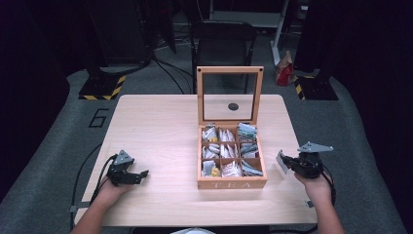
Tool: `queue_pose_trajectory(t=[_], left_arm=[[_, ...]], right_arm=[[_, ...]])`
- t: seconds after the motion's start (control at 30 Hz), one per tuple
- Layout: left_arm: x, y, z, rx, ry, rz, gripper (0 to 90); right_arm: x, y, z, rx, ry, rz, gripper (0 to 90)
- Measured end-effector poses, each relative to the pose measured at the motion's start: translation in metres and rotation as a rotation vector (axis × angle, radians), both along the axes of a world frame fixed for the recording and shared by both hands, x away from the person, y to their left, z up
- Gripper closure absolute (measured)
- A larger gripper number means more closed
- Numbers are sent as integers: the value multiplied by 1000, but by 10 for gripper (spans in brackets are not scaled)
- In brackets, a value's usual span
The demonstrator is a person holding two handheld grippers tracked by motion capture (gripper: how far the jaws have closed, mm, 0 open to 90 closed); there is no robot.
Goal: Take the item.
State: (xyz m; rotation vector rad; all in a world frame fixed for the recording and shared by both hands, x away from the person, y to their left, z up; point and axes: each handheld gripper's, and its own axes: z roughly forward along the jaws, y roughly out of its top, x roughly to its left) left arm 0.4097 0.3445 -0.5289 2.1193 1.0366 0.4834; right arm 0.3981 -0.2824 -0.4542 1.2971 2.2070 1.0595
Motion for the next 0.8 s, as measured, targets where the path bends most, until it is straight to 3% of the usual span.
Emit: queue_pose_trajectory(t=[0.57,0.8], left_arm=[[0,0,0,-2,0,0,150],[-1,-1,0,-11,5,4,150]], right_arm=[[0,0,-18,-11,9,-17,893],[-1,9,-23,-8,37,25,890]])
